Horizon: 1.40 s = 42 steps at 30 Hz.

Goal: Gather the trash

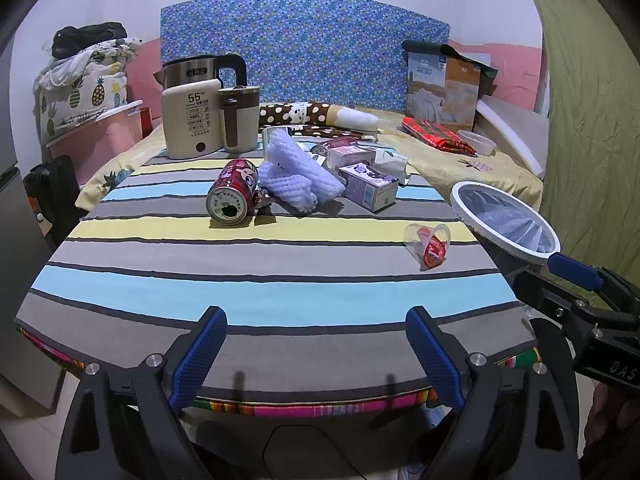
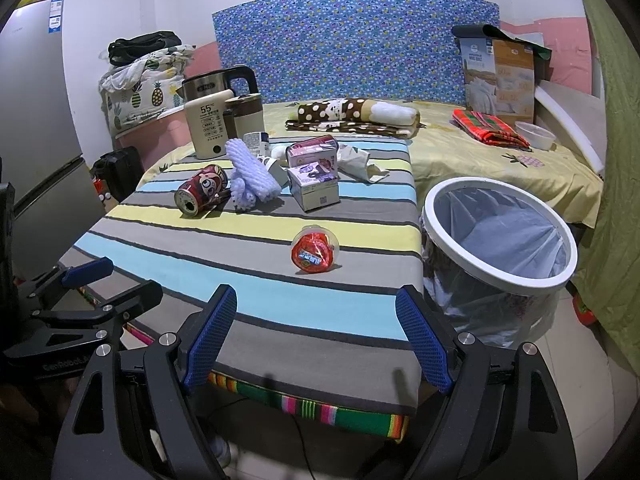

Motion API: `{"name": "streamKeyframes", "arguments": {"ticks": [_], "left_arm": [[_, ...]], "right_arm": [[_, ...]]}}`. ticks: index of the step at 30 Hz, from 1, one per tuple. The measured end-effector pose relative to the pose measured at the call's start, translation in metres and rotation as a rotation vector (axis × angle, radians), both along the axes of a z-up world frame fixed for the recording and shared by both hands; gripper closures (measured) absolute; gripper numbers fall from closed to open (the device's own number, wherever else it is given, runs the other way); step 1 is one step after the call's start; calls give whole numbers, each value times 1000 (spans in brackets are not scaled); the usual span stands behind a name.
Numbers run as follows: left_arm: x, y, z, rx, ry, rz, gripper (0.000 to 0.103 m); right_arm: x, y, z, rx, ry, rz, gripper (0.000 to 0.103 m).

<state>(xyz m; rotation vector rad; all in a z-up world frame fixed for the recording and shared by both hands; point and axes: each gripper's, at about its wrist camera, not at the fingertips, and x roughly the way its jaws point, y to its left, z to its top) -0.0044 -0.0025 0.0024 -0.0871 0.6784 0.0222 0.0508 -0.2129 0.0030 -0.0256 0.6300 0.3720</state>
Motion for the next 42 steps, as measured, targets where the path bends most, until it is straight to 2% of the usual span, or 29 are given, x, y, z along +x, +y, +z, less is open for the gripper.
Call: {"name": "streamKeyframes", "arguments": {"ticks": [34, 42], "left_arm": [[10, 0, -5, -7, 20, -20, 14], [23, 8, -10, -5, 27, -10, 14]], "right_arm": [[6, 4, -4, -4, 24, 17, 21], [15, 8, -8, -11, 40, 27, 25]]}}
